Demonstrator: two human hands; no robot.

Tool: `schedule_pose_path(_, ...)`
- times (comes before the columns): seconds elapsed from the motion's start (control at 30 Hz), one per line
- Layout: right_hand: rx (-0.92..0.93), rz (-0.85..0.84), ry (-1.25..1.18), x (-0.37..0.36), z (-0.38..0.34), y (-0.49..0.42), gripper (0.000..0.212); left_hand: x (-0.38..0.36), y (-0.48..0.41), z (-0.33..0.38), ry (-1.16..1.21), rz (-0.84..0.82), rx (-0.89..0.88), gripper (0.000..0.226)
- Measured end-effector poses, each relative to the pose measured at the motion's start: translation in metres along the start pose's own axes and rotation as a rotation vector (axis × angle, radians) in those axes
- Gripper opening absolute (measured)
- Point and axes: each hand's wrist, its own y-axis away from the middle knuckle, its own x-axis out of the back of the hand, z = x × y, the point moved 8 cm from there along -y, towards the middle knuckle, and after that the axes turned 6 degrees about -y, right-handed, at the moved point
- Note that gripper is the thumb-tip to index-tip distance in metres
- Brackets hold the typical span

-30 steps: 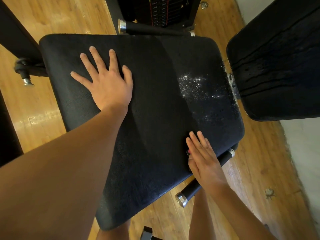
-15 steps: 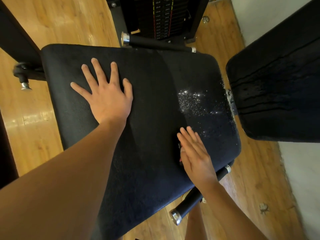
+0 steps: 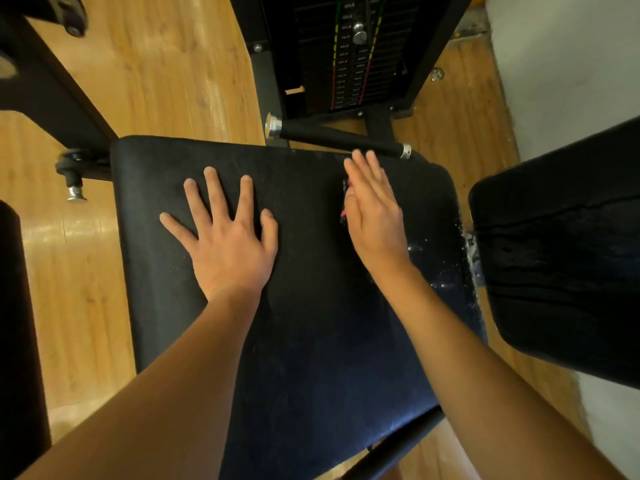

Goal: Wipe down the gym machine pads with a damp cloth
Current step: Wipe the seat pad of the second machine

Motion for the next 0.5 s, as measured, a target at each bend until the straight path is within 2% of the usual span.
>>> schedule_pose_path(0.13, -0.026, -0.055, 0.02, -0.008, 0.003, -0.05, 0.046, 0.0, -0.001, 0.001, 0.013, -0.007, 0.007, 0.059)
schedule_pose_path(0.27, -0.022, -0.115, 0.257, -0.021, 0.01, -0.073, 0.046, 0.001, -0.003, 0.001, 0.014, -0.009, 0.014, 0.059)
schedule_pose_path(0.33, -0.082, -0.108, 0.348, -0.02, 0.017, -0.073, 0.051, 0.001, -0.004, 0.001, 0.01, -0.006, 0.015, 0.059)
schedule_pose_path(0.4, -0.137, -0.12, 0.365, -0.019, 0.023, -0.07, 0.054, 0.001, -0.005, 0.001, 0.013, -0.002, 0.015, 0.058)
schedule_pose_path(0.5, -0.107, -0.159, 0.321, -0.023, 0.021, -0.072, 0.052, 0.001, -0.004, 0.0, 0.019, 0.006, 0.015, 0.058)
